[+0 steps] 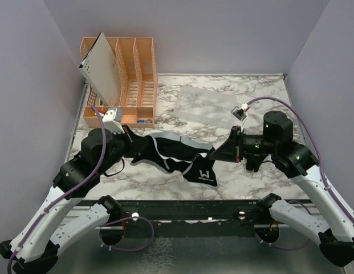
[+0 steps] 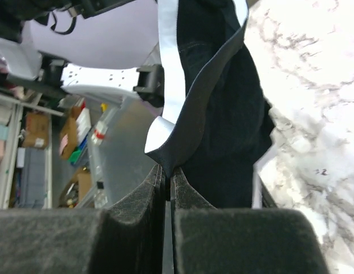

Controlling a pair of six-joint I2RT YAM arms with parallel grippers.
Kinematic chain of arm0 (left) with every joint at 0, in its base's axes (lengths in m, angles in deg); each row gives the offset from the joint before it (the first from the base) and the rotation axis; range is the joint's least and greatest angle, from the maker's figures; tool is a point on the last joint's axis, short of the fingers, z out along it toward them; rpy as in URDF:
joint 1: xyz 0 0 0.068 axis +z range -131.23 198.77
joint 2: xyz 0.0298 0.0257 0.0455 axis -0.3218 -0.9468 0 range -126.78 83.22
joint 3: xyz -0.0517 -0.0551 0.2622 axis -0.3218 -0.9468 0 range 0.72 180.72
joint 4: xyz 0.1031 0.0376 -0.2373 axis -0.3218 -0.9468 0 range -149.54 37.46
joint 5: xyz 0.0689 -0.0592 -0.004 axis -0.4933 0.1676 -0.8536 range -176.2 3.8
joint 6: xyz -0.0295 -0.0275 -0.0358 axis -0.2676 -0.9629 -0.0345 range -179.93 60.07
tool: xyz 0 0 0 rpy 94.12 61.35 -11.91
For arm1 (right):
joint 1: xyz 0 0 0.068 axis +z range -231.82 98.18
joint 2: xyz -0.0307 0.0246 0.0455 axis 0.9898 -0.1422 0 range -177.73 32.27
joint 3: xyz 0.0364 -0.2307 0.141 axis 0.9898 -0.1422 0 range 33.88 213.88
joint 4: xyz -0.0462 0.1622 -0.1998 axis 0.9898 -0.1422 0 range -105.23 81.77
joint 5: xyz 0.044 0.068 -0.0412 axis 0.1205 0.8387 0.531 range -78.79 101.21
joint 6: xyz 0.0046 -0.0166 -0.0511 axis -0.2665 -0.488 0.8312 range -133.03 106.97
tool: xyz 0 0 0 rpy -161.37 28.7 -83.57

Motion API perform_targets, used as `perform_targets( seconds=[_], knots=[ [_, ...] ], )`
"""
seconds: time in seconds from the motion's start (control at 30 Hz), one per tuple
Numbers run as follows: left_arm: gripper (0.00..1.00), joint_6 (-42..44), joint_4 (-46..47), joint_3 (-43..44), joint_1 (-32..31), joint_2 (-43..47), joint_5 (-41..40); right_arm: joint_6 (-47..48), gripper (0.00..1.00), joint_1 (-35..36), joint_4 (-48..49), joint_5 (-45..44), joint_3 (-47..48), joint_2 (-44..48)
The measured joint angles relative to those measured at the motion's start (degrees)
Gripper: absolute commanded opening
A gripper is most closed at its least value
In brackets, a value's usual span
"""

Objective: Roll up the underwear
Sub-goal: Flatten out the underwear at the center of the board.

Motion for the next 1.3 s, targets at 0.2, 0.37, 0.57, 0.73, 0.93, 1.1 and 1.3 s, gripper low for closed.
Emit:
perform_targets(
  seconds=[0.2,0.37,0.57,0.73,0.93,1.1,1.3],
  knots=[
    [0.0,-4.3,-7.0,-1.2,0.0,-3.1,1.9,-1.0,0.08,0.1,-1.4,-5.2,-1.5,-2.9],
    [0.0,-3.3,-4.9,-4.7,0.1,-14.4,0.9,-0.1,0.08,-0.4,-1.6,-20.1,-4.5,-17.2],
    [0.0,-0.6,3.5,-7.5,3.2,-30.7,0.8,1.7,0.09,-1.5,-2.1,-30.1,-5.0,-33.4],
    [0.0,2.0,8.2,-7.2,6.1,-33.9,1.0,3.8,0.11,-1.5,-1.9,-35.5,-0.6,-36.0],
    [0.0,4.8,11.1,-7.1,9.0,-35.3,1.2,5.8,0.13,-1.5,-2.2,-41.7,0.3,-37.0],
    [0.0,7.3,12.6,-8.5,11.6,-35.2,1.3,8.1,0.17,-2.3,-2.4,-46.8,0.4,-37.4],
    [0.6,9.4,13.9,-9.5,15.9,-35.3,2.1,9.4,0.68,-4.2,-3.9,-53.0,4.5,-43.2]
  ],
)
